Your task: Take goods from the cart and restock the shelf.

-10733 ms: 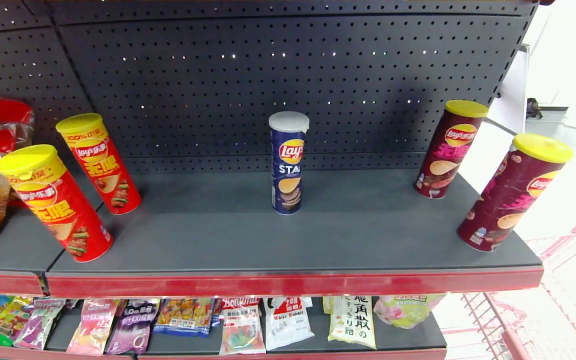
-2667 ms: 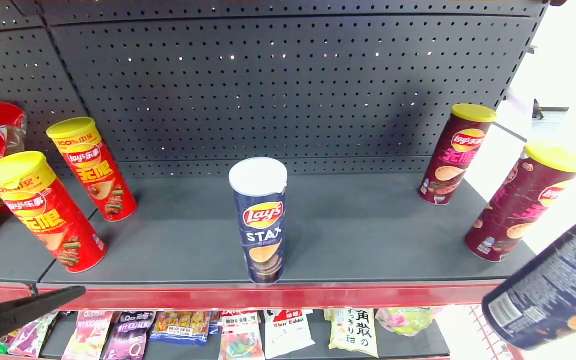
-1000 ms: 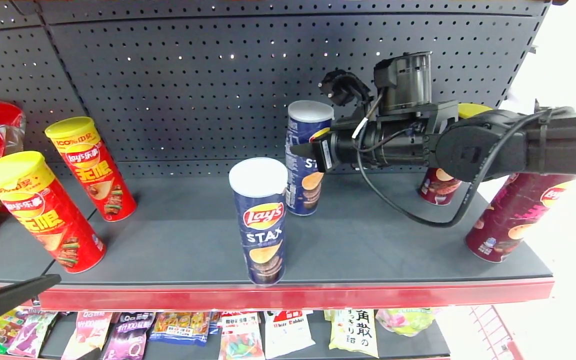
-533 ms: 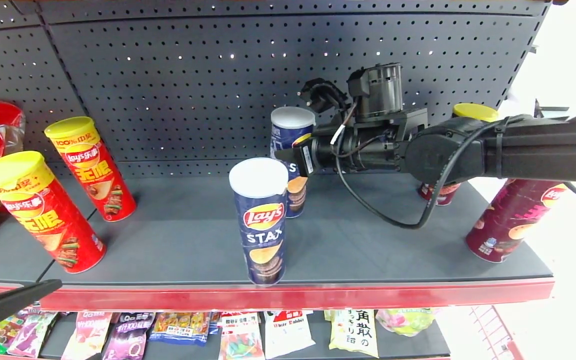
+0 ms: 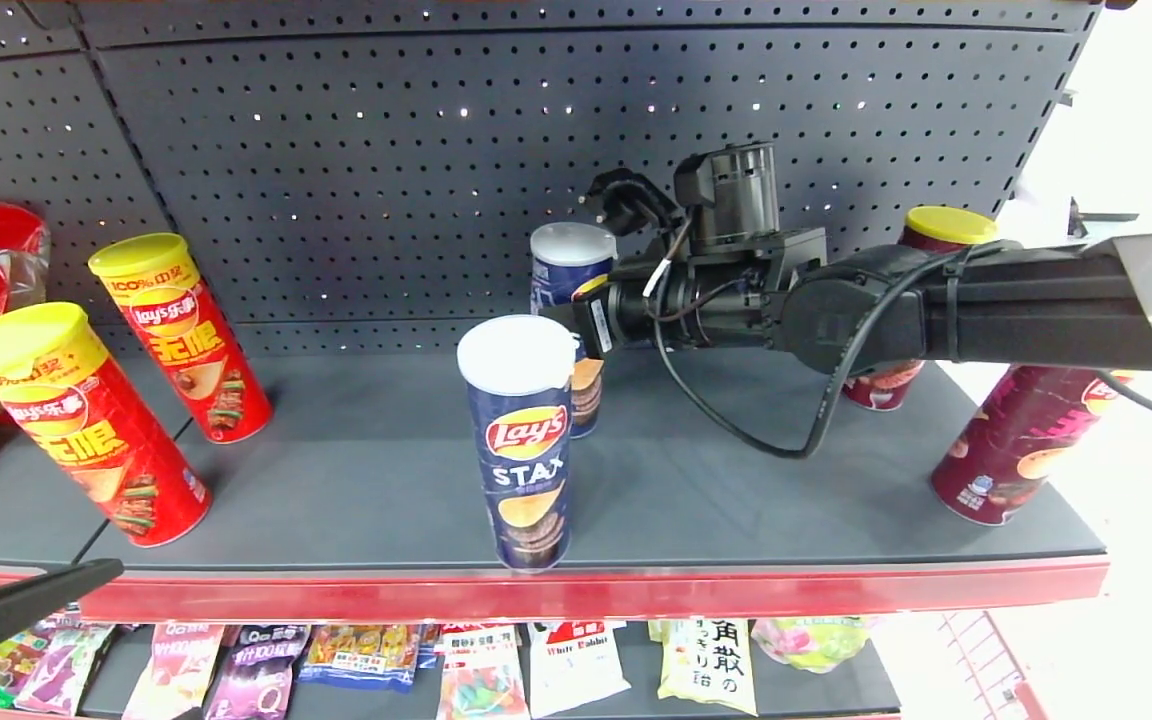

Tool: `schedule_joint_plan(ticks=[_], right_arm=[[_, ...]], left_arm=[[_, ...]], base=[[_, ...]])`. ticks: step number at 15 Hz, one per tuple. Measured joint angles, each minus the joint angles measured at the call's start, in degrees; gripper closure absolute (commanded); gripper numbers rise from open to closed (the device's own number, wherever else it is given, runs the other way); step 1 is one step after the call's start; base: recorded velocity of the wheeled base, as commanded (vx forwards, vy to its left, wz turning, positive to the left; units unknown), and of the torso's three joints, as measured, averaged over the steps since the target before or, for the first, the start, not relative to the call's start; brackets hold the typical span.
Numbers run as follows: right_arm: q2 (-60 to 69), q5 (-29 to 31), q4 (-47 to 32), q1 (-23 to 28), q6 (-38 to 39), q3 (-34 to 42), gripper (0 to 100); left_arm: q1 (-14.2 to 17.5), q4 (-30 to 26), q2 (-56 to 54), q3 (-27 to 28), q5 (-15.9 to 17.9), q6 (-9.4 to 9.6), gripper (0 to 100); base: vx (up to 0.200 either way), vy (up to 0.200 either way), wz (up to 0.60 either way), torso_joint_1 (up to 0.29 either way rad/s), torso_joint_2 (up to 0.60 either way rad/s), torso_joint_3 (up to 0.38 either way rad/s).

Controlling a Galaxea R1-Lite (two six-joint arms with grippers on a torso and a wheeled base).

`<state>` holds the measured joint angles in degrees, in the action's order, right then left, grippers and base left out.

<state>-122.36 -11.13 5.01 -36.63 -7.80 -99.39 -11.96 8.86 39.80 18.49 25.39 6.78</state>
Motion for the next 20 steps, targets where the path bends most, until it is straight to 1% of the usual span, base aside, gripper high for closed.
schedule_joint_plan(ticks=[1, 2, 8, 10, 14, 17, 19, 20], right_arm=[[-0.13, 0.07, 0.02, -0.11, -0.02, 0.02, 100], [-0.22, 0.1, 0.05, -0.18, -0.16, 0.16, 0], [0.39, 1.01, 0.21, -0.1, -0.22, 0.99, 0], [1.72, 1.26, 0.21, -0.1, -0.16, 2.28, 0], [8.28, 3.67, 1.3, 0.22, 0.61, 12.62, 0], [14.29, 5.89, 3.01, 2.12, 1.38, 21.47, 0], [19.13, 7.72, 3.22, 3.34, 1.68, 28.66, 0], [21.83, 8.56, 3.22, 3.6, 1.78, 32.39, 0]], left_arm=[[0.0, 0.0, 0.02, 0.0, 0.0, 0.0, 0], [0.0, -0.02, 0.02, -0.02, 0.0, 0.0, 0], [-0.05, -0.06, 0.07, -0.22, 0.11, 0.0, 0], [-0.05, -0.2, 0.1, -0.28, 0.09, 0.0, 0], [-0.09, -2.0, 0.16, -0.26, 0.09, 0.0, 0], [-0.09, -2.02, 0.46, -0.28, 0.09, 0.0, 0], [-0.05, -2.13, 0.99, -0.28, -0.13, 0.0, 0], [-0.05, -2.16, 1.34, -0.2, -0.77, 0.04, 0]], base=[[0.0, 0.0, 0.0, 0.0, 0.0, 0.0], [0.0, 0.0, 0.0, 0.0, 0.0, 0.0], [0.0, 0.0, 0.0, 0.0, 0.0, 0.0], [0.0, 0.0, 0.0, 0.0, 0.0, 0.0], [0.0, 0.0, 0.0, 0.0, 0.0, 0.0], [0.0, 0.0, 0.0, 0.0, 0.0, 0.0], [0.0, 0.0, 0.0, 0.0, 0.0, 0.0], [0.0, 0.0, 0.0, 0.0, 0.0, 0.0]])
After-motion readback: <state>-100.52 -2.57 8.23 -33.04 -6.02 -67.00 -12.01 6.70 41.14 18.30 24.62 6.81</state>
